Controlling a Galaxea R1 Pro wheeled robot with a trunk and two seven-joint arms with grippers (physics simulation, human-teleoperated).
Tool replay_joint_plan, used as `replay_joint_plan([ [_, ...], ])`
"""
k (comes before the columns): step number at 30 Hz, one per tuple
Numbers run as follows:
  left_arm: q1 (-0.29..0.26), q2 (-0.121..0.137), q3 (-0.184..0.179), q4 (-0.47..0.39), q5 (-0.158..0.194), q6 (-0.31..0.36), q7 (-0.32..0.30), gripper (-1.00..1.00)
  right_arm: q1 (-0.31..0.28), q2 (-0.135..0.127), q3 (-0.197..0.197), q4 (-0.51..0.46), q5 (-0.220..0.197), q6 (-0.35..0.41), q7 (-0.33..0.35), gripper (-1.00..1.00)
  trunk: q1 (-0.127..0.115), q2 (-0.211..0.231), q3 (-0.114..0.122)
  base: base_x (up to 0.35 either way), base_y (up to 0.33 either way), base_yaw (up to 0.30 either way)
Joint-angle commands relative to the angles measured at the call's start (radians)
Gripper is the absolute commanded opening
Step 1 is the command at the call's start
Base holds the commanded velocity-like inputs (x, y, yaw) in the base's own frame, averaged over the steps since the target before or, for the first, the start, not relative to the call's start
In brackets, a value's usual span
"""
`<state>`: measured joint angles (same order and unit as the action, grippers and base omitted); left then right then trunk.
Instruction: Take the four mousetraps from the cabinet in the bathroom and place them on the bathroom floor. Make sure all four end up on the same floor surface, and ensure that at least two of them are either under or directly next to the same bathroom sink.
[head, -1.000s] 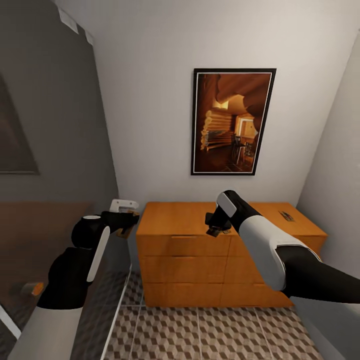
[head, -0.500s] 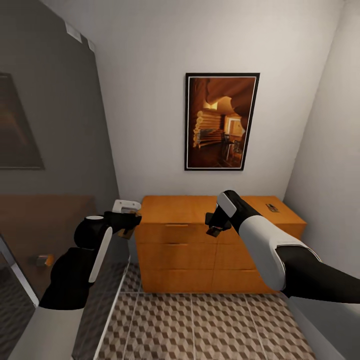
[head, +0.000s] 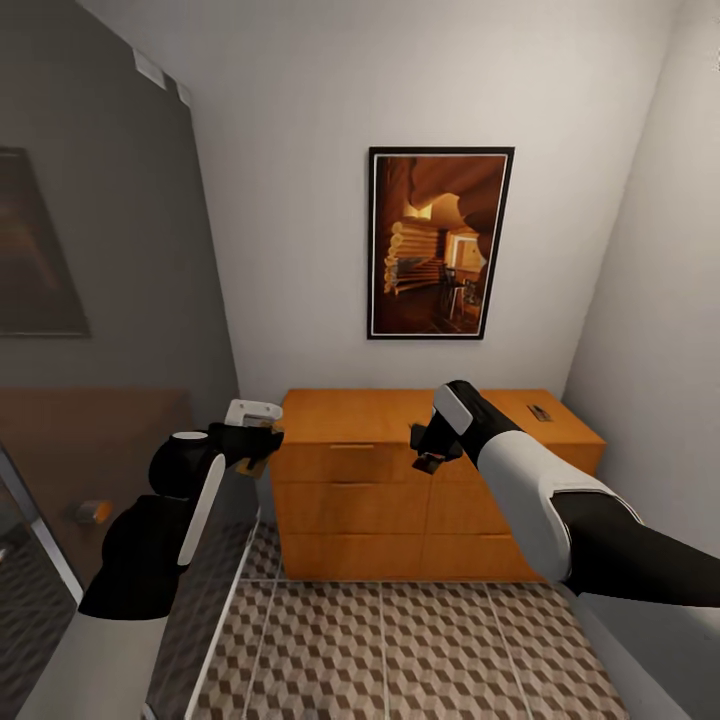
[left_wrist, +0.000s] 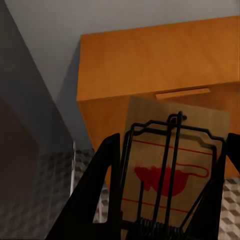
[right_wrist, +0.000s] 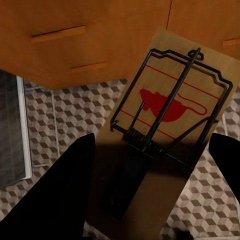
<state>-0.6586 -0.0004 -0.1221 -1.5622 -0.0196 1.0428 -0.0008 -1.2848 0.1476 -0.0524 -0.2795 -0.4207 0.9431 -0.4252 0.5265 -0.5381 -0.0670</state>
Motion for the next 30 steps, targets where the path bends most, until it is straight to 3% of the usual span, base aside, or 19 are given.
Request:
replay_joint_plan([
  [1, -0.001, 0.000, -0.001, -0.001, -0.003, 0.004, -0.001, -1.00, -0.001, 0.001, -0.005, -0.001, -0.006, 0.002, -0.008, -1.00, 0.000, -0.002, -0.002, -0.172, -0.001, 0.000],
  [14, 0.091, 0.006, -0.002, -0.015, 0.001, 0.004, 0.001, -1.00, 0.008, 0.000, -0.001, -0.001, -0.003, -0.002, -0.008, -1.00, 0.000, -0.002, -0.002, -0.056, 0.000, 0.000],
  [19, 0.133, 0.007, -0.002, -0.027, 0.001, -0.013, 0.001, -1.00, 0.015, 0.001, 0.022, -0.012, -0.004, -0.004, -0.006, -1.00, 0.000, -0.002, -0.002, -0.004, 0.000, 0.000],
  [21, 0.153, 0.007, -0.002, -0.030, 0.001, -0.036, 0.002, -1.00, 0.043, 0.000, 0.042, -0.054, -0.004, -0.004, -0.005, -1.00, 0.000, -0.002, -0.002, -0.001, 0.000, 0.000],
  [30, 0.164, 0.001, -0.004, -0.025, 0.001, -0.046, 0.008, -1.00, 0.083, -0.005, 0.073, -0.107, -0.003, -0.005, -0.005, -1.00, 0.000, -0.002, -0.002, 0.000, 0.000, 0.000],
])
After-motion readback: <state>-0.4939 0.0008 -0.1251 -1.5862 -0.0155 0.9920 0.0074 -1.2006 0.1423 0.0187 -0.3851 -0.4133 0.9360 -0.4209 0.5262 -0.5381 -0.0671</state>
